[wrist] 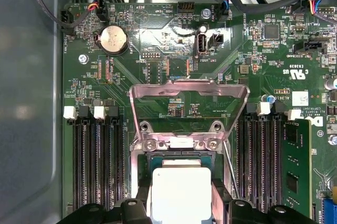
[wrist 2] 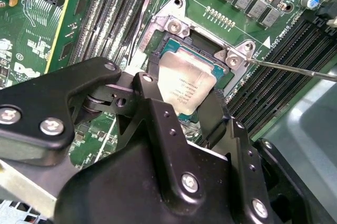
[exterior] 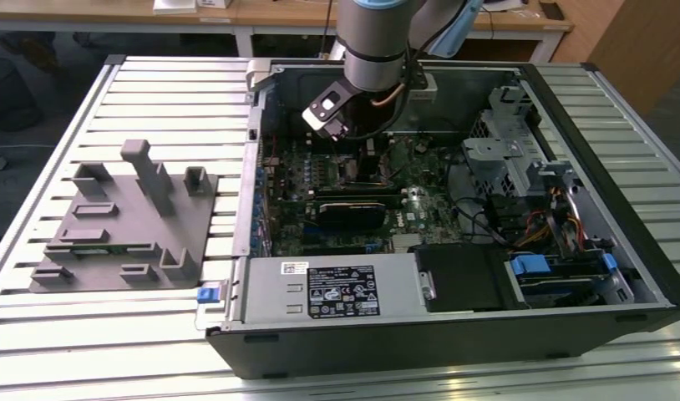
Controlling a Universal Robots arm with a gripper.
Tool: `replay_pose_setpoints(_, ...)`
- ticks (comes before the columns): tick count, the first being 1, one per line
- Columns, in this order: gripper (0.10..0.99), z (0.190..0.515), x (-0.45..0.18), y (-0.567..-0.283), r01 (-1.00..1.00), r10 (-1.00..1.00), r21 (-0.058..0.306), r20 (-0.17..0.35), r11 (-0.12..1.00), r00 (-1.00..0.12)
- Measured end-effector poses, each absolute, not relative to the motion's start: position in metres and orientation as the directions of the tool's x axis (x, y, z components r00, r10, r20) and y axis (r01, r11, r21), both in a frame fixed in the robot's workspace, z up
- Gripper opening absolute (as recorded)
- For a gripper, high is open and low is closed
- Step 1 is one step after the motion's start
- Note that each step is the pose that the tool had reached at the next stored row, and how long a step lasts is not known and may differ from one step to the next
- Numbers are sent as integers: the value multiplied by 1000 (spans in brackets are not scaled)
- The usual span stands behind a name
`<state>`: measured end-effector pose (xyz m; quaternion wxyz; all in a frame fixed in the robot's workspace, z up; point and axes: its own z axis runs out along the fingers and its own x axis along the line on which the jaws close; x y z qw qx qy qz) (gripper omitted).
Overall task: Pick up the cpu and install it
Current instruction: 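Place the cpu into insertion slot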
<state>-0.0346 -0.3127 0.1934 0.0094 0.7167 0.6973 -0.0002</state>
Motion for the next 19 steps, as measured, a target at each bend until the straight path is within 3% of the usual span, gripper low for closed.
replay_pose_setpoints(5,545,193,-34,-312,1000,1000,14,-12,-27,28)
replay_pose_setpoints(6,608,193,-34,-312,1000,1000,14,-12,-27,28)
replay_pose_setpoints(19,608,195,-35,-313,1000,1000,13,-13,-26,26)
